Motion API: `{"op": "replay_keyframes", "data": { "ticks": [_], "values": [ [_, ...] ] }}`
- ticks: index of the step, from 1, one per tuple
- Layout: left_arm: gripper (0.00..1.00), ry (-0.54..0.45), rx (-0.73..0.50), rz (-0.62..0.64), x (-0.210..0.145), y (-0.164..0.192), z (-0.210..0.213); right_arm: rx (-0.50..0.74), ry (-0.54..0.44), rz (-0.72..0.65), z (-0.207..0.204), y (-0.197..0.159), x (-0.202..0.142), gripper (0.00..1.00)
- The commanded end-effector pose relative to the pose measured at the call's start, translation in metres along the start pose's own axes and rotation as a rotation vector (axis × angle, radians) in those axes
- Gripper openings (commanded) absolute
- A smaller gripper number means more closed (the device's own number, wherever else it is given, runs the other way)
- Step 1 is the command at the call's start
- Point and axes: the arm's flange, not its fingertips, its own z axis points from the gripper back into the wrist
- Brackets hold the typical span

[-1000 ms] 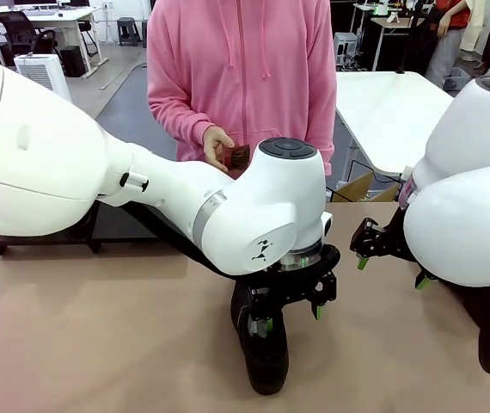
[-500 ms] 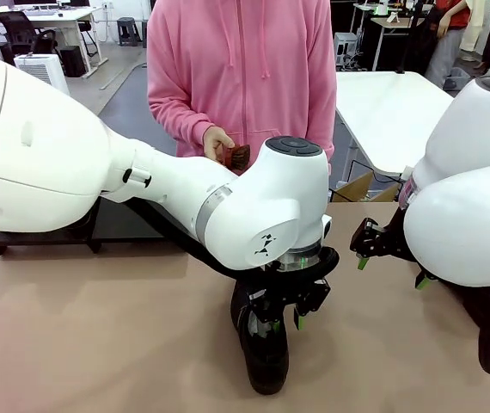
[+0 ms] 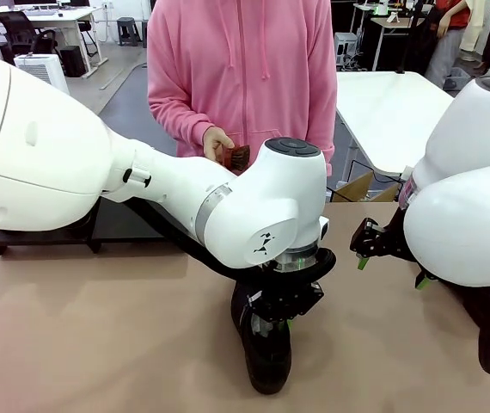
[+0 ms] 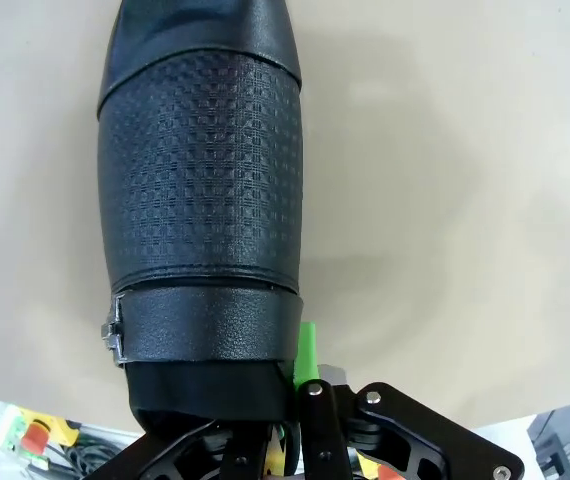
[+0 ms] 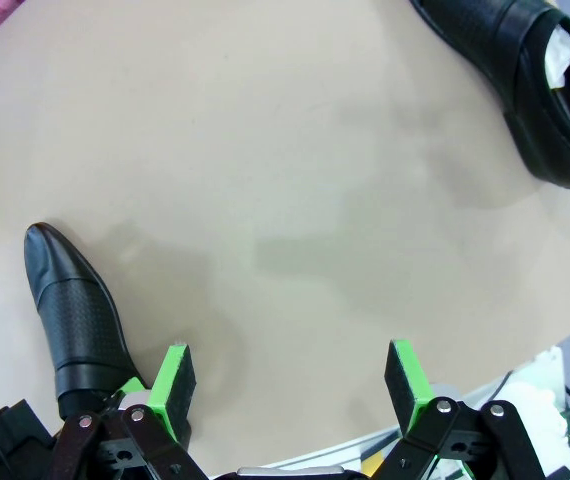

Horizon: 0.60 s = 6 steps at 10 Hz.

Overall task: Organize the shoes by placing them on the stand.
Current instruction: Place the Shoe from the middle of the table onto the Shoes Stand.

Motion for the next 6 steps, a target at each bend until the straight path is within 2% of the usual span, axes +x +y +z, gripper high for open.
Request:
{"op": "replay_keyframes", "data": {
  "ticks": [1, 2, 4, 6],
  "values": [
    [0.00, 0.014, 0.027, -0.070, -0.006, 0.018, 0.011, 0.007, 0.003, 0.018, 0.000, 0.000, 0.001, 1.00],
    [0.00, 0.000, 0.034, -0.093, -0.016, 0.036, 0.029, 0.007, 0.003, 0.018, 0.000, 0.000, 0.001, 1.00],
    [0.00, -0.095, 0.049, -0.103, -0.030, 0.076, 0.068, 0.007, 0.003, 0.018, 0.000, 0.000, 0.001, 1.00],
    [0.00, -0.282, 0.066, -0.061, -0.022, 0.121, 0.103, 0.007, 0.003, 0.018, 0.000, 0.000, 0.001, 1.00]
  ]
}}
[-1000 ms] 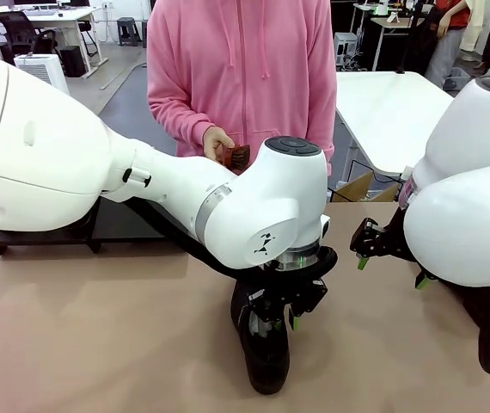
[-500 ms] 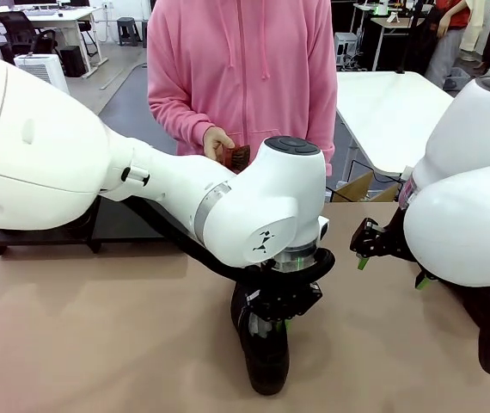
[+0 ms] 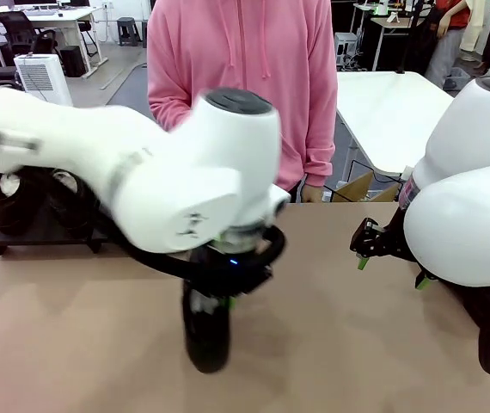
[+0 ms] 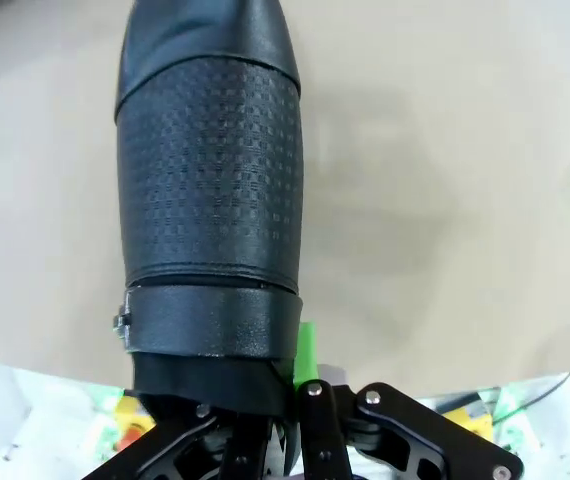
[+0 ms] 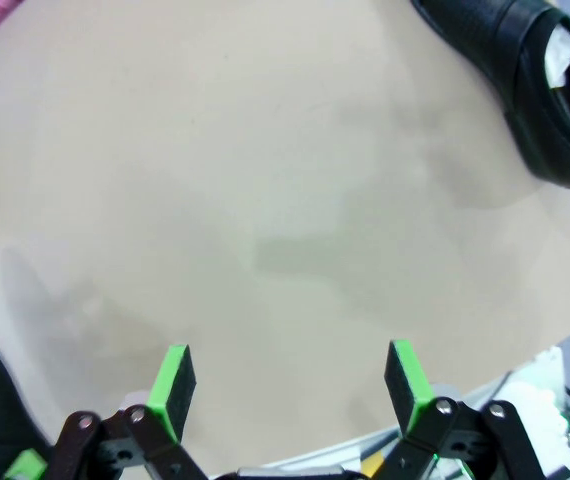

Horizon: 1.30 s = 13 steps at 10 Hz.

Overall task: Organize the shoes by placing them on the stand.
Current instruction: Place the Shoe from the middle of the table onto the Shoes Stand.

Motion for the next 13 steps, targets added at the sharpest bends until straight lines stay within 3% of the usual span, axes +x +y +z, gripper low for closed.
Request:
{"op": "replay_keyframes", "data": {
  "ticks": [1, 4, 6, 13],
  "values": [
    [0.00, -0.218, 0.055, 0.019, 0.015, 0.054, 0.021, 0.007, 0.003, 0.018, 0.000, 0.000, 0.001, 1.00],
    [0.00, -0.351, 0.124, 0.017, 0.076, 0.113, 0.027, 0.007, 0.003, 0.018, 0.000, 0.000, 0.001, 1.00],
    [0.00, -0.366, 0.120, 0.037, 0.115, 0.139, 0.028, 0.007, 0.003, 0.018, 0.000, 0.000, 0.001, 1.00],
    [0.00, -0.389, 0.137, -0.029, 0.210, 0.177, 0.019, 0.007, 0.003, 0.018, 0.000, 0.000, 0.001, 1.00]
  ]
}}
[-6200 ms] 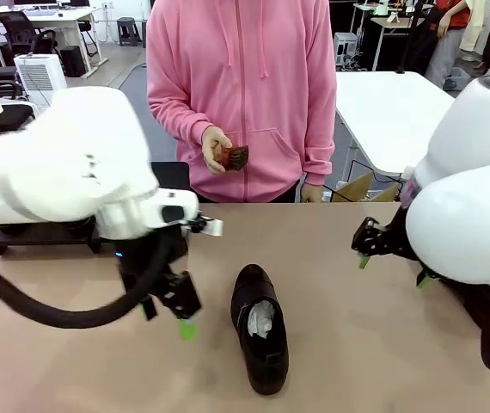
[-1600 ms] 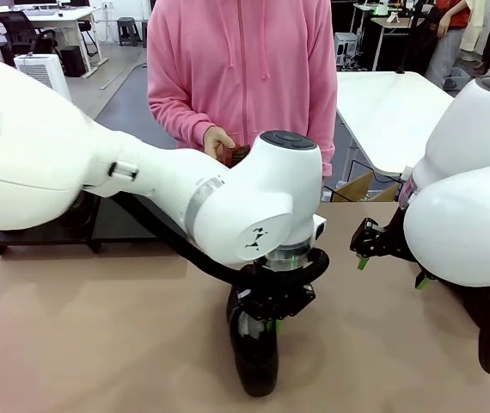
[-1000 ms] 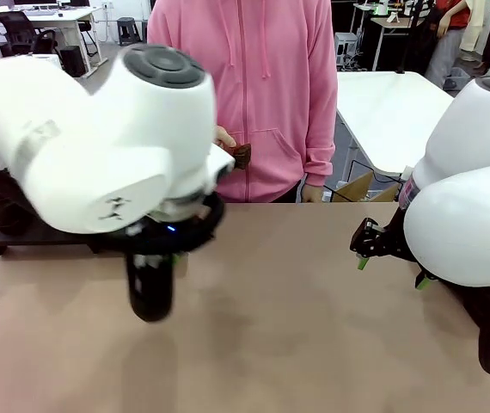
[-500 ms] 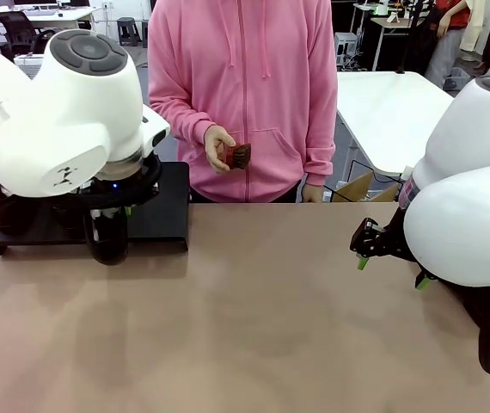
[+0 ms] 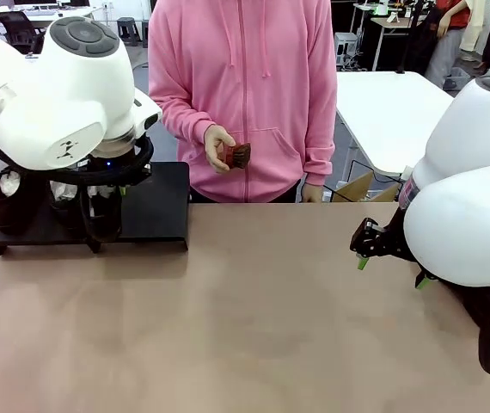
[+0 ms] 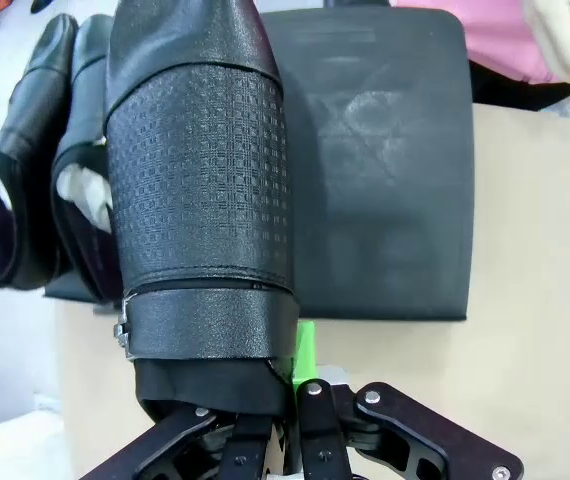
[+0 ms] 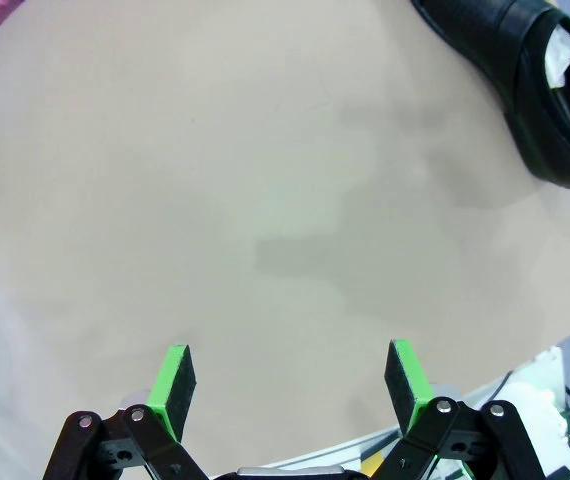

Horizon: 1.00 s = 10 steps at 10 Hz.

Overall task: Organize the shoes by placing them on the stand.
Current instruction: Place the Shoe from the middle of the table onto the Shoes Stand.

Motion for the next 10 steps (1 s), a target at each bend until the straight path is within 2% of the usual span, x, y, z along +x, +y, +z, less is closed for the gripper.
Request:
{"op": "replay_keyframes", "data": {
  "ticks": [1, 4, 10],
  "values": [
    [0.00, -0.019, -0.010, -0.034, 0.028, 0.005, -0.016, 0.007, 0.003, 0.018, -0.001, 0.000, 0.001, 1.00],
    [0.00, -0.004, -0.046, -0.056, 0.046, 0.012, -0.041, 0.007, 0.003, 0.018, -0.001, 0.000, 0.001, 1.00],
    [0.00, 0.011, -0.084, -0.049, 0.048, 0.015, -0.070, 0.007, 0.003, 0.018, -0.001, 0.000, 0.001, 1.00]
  ]
}}
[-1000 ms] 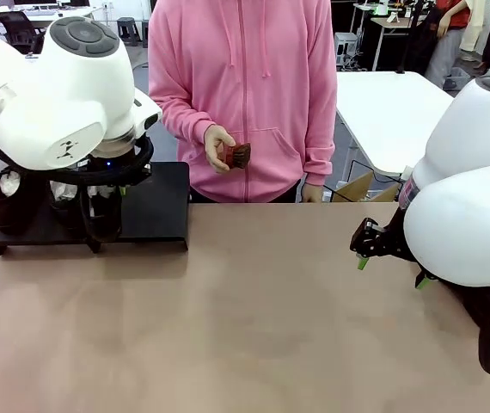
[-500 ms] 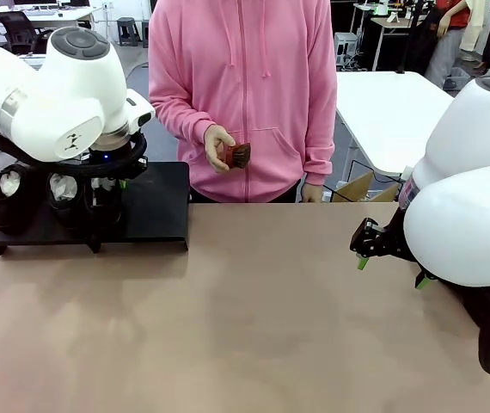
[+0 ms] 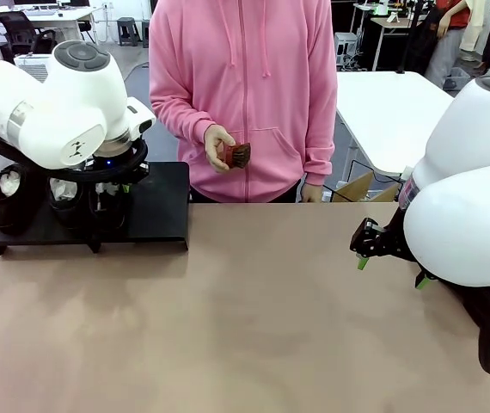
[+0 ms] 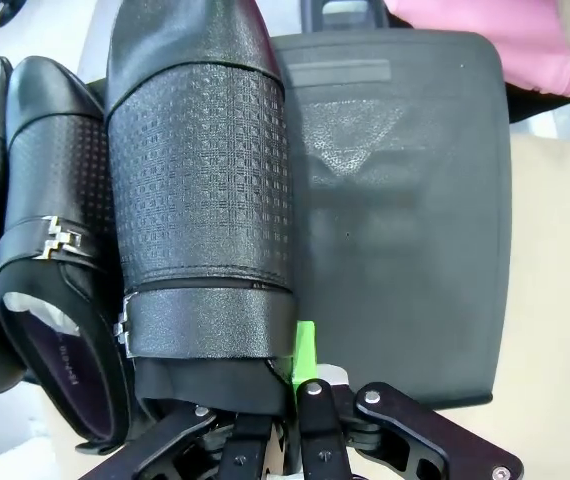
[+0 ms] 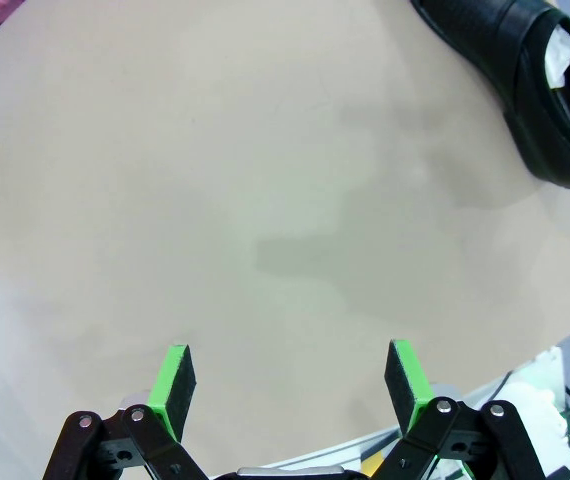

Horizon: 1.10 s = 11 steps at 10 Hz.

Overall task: Organize the shoes by placing them on the stand.
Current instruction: Place the Shoe from the middle of the table onto the Shoes Stand.

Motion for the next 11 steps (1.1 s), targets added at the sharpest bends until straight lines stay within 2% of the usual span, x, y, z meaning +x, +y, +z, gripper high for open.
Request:
{"op": "replay_keyframes", "data": {
  "ticks": [1, 8, 9, 11],
  "values": [
    [0.00, -0.020, -0.026, 0.000, 0.008, 0.003, 0.001, 0.007, 0.003, 0.018, 0.000, 0.000, 0.001, 1.00],
    [0.00, 0.011, -0.017, 0.025, 0.016, 0.001, -0.014, 0.007, 0.003, 0.018, 0.000, 0.000, 0.001, 1.00],
    [0.05, 0.027, -0.018, 0.025, 0.015, 0.001, -0.014, 0.007, 0.003, 0.018, 0.000, 0.000, 0.001, 1.00],
    [0.45, 0.022, -0.018, 0.014, 0.015, -0.001, -0.010, 0.007, 0.003, 0.018, 0.000, 0.000, 0.001, 1.00]
  ]
}}
